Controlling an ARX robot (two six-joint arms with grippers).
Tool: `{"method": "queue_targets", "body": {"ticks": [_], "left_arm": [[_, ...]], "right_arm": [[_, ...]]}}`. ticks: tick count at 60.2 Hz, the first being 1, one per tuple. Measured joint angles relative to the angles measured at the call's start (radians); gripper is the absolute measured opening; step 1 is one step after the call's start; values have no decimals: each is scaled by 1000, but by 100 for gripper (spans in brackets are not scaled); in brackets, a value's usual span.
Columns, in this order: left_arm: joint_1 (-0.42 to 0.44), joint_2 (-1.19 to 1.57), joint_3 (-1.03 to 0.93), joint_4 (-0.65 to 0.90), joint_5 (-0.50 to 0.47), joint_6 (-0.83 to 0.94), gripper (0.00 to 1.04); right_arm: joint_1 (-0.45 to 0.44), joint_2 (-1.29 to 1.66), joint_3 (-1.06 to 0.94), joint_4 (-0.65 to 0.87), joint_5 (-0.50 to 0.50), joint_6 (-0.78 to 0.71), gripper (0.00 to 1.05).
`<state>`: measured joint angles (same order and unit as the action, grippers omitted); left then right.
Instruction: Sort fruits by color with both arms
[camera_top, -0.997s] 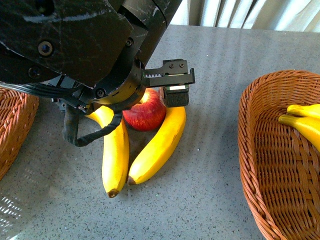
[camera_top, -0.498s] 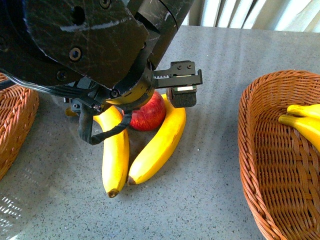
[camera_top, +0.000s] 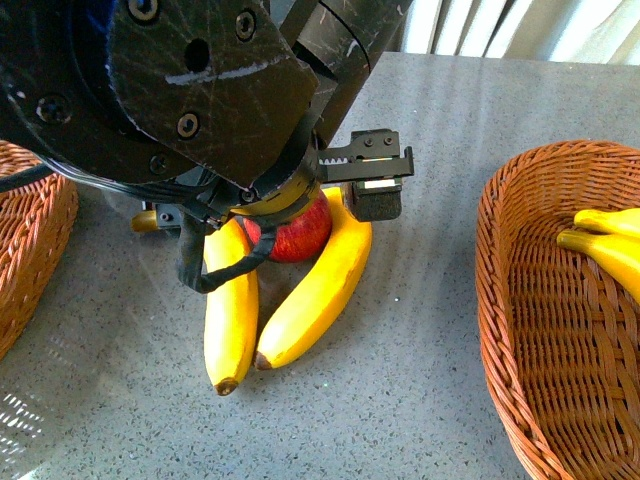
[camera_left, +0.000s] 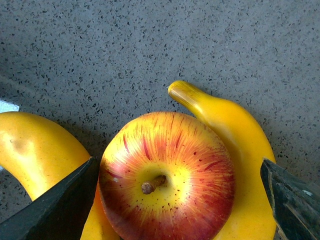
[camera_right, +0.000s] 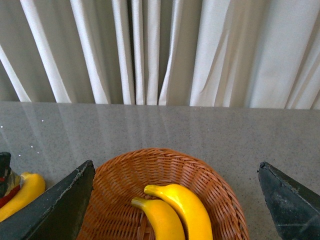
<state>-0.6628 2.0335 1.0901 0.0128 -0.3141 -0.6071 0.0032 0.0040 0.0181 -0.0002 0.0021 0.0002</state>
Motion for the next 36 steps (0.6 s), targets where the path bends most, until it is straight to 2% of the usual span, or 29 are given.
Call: {"method": "queue_targets", "body": {"ticks": [25, 27, 32, 36], "left_arm": [[-3, 17, 4, -11, 0, 0, 96], [-3, 17, 4, -13, -1, 0, 94], [-3, 18, 5, -15, -6, -1, 78], [-3, 18, 6, -15, -6, -3, 73]], "right_arm": [[0, 0, 0, 0, 0, 0, 96], [0, 0, 0, 0, 0, 0, 96], [0, 0, 0, 0, 0, 0, 96], [0, 0, 0, 0, 0, 0, 96]]}}
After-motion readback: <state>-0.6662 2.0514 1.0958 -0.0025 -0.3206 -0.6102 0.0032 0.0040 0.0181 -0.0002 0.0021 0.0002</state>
